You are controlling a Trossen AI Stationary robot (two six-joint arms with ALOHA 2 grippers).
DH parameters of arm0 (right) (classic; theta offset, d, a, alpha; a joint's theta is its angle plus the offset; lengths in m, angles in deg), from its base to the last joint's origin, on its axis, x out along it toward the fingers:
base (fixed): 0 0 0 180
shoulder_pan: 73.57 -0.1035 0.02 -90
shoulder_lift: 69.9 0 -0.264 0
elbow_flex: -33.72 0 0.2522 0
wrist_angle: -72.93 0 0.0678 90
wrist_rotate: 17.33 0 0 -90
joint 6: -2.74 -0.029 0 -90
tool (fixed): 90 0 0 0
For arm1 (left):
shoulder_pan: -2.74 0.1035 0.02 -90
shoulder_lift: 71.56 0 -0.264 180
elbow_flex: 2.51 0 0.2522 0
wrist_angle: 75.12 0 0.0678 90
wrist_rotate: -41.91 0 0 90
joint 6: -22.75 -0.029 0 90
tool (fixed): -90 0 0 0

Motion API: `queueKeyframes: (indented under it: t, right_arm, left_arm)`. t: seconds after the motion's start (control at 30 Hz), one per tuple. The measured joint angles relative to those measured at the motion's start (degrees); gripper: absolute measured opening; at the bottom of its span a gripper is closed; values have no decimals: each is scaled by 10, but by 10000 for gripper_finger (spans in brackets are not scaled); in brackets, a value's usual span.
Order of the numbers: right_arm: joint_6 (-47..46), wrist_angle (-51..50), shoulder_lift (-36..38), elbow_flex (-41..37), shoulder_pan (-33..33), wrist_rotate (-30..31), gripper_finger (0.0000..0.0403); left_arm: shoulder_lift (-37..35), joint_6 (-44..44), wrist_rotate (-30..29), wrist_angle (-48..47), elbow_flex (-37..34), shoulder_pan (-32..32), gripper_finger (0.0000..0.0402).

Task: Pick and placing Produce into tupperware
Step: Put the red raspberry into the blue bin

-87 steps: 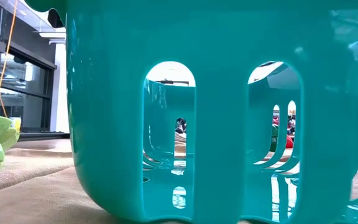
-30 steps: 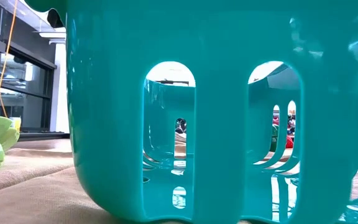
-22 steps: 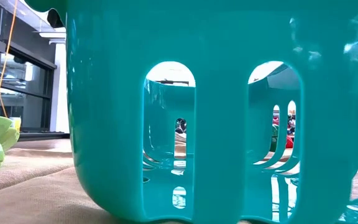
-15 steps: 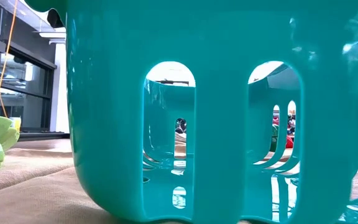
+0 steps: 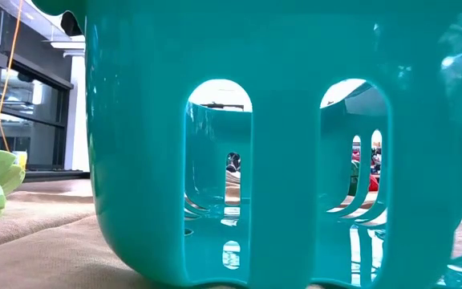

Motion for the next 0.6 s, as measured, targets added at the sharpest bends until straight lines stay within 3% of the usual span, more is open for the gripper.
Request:
queueKeyframes:
  t: [0.6]
  right_arm:
    - [-21, 14, -2, 0, 0, 16, 119]
  left_arm:
    - [0, 0, 0, 0, 0, 0, 1]
